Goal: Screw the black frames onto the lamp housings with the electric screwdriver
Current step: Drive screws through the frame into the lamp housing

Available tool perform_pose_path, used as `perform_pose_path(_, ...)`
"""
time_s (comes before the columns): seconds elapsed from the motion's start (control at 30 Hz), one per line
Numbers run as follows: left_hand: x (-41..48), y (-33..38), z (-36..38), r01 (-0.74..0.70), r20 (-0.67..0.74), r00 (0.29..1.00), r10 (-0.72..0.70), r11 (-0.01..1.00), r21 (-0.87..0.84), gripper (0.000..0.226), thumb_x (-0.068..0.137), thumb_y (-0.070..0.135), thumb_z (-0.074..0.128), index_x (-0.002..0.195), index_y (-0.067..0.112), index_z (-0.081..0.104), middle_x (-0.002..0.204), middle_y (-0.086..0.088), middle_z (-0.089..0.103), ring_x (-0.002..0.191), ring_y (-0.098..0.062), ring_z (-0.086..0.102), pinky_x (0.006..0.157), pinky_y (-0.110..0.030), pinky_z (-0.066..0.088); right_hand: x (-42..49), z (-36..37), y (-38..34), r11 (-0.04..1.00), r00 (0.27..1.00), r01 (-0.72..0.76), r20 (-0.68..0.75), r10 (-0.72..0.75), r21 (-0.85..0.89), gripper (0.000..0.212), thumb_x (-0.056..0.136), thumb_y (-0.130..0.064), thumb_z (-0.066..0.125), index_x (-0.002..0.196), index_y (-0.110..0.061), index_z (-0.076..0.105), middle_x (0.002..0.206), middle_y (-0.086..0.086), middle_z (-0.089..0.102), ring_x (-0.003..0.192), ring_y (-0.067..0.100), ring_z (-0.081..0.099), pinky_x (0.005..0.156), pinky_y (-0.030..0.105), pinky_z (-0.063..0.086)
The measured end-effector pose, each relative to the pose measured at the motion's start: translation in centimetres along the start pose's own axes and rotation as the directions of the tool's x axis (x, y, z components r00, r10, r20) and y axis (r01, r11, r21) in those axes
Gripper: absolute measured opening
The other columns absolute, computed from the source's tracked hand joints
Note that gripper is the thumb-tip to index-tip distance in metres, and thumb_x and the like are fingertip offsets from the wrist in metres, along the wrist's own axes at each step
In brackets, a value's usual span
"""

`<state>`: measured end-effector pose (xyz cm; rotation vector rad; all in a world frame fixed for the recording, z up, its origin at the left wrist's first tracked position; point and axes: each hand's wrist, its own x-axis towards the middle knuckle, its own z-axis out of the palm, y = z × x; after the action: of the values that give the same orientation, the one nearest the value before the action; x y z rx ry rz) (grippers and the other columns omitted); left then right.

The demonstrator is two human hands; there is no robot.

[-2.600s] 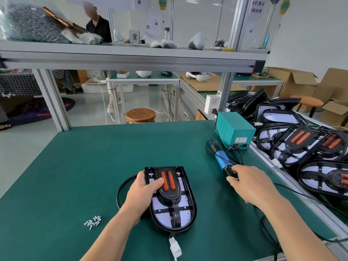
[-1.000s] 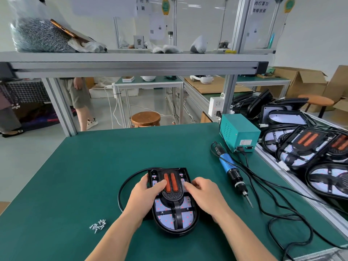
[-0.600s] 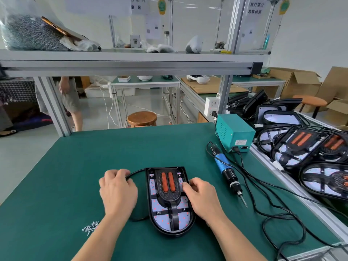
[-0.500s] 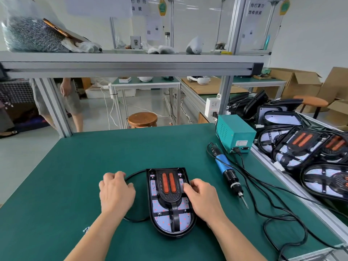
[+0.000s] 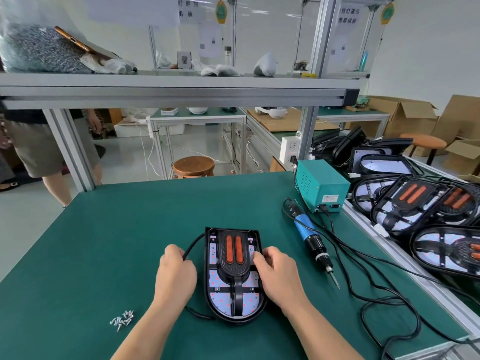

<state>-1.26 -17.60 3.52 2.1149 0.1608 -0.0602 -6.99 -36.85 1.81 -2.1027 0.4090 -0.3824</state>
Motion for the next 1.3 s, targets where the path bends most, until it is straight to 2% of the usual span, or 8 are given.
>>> perform_pose_path(0.13,-1.9,0.7,1.1,0.041,0.009,0.999,-0.04,0.964,-0.263,0.011,0.1,0.027,0.042,0.098,0.018,0.048,0.096,-0.004,0.059,0.077,-0.02,0.053,0.066,-0.036,0.04,-0.2,-0.1,0.1,1.0,1.0,0.004,0.0,-0.004,0.022,0.038,0.098,-0.033,0.058,0.064,-0.023,0.042,0.054,-0.008,0.043,0.051,0.005,0.04,0.052,0.022,0.031)
perform_pose_path(0.23,-2.7,1.1,1.5,0.081,0.135,0.99,-0.032,0.921,-0.38,0.042,0.096,0.064,0.041,0.106,0.025,0.052,0.102,0.01,0.061,0.096,-0.009,0.058,0.078,-0.037,0.042,-0.2,-0.2,0.2,1.0,1.0,-0.004,-0.001,0.004,0.028,0.037,0.098,-0.034,0.057,0.066,-0.023,0.043,0.056,-0.009,0.045,0.051,0.004,0.04,0.053,0.021,0.032)
perform_pose_path(0.3,-3.4,1.3,1.8,0.08,0.207,0.978,0.005,0.913,-0.4,0.045,0.092,0.07,0.047,0.107,0.028,0.052,0.107,0.014,0.062,0.101,-0.001,0.057,0.08,-0.031,0.042,-0.2,-0.2,0.2,1.0,1.0,-0.01,0.003,0.01,0.024,0.035,0.099,-0.035,0.057,0.068,-0.022,0.046,0.058,-0.009,0.048,0.053,0.005,0.04,0.055,0.022,0.034)
perform_pose_path(0.43,-3.9,0.7,2.5,0.056,0.223,0.974,0.044,0.906,-0.42,0.039,0.086,0.051,0.071,0.11,0.026,0.052,0.108,0.008,0.07,0.098,-0.007,0.067,0.075,-0.028,0.049,-0.1,-0.2,0.3,0.999,1.0,-0.003,-0.006,0.003,0.038,0.028,0.098,-0.037,0.058,0.073,-0.024,0.053,0.063,-0.009,0.055,0.056,0.002,0.048,0.057,0.019,0.037)
perform_pose_path(0.57,-3.4,0.3,2.6,0.097,0.257,0.966,0.037,0.868,-0.487,0.027,0.092,0.037,0.07,0.11,0.027,0.054,0.105,0.006,0.075,0.087,-0.007,0.074,0.07,-0.027,0.053,-0.2,-0.2,0.1,0.984,0.999,-0.036,-0.013,0.039,0.175,0.023,0.096,-0.039,0.062,0.081,-0.021,0.064,0.075,-0.007,0.071,0.069,0.0,0.061,0.063,0.013,0.044)
perform_pose_path(0.8,-2.7,-0.2,3.3,0.136,0.171,0.985,-0.024,0.718,-0.683,0.02,0.093,0.028,0.07,0.108,0.021,0.06,0.105,-0.005,0.075,0.098,-0.028,0.072,0.094,-0.058,0.054,-0.8,0.2,-0.5,0.894,0.98,-0.103,0.196,0.017,0.436,0.041,0.082,-0.054,0.063,0.103,-0.018,0.064,0.101,0.0,0.074,0.096,0.012,0.069,0.09,0.033,0.054)
perform_pose_path(1.07,-2.9,-1.1,2.9,0.128,0.166,0.986,0.01,0.596,-0.793,0.02,0.096,0.026,0.066,0.114,0.022,0.061,0.109,-0.008,0.076,0.1,-0.032,0.073,0.093,-0.059,0.054,-1.4,0.2,-1.5,0.853,0.954,-0.068,0.284,-0.096,0.518,0.022,0.096,-0.025,0.065,0.116,-0.017,0.06,0.123,0.005,0.066,0.114,0.016,0.065,0.105,0.038,0.048)
perform_pose_path(1.3,-3.1,-0.6,2.5,0.122,0.164,0.985,0.049,0.468,-0.875,0.016,0.1,0.02,0.056,0.116,0.019,0.059,0.111,-0.013,0.075,0.098,-0.034,0.074,0.084,-0.052,0.058,-1.3,0.4,-1.8,0.604,0.888,-0.3,0.447,-0.105,0.739,0.038,0.094,-0.013,0.067,0.125,-0.009,0.045,0.12,0.019,0.066,0.105,0.025,0.066,0.092,0.039,0.054)
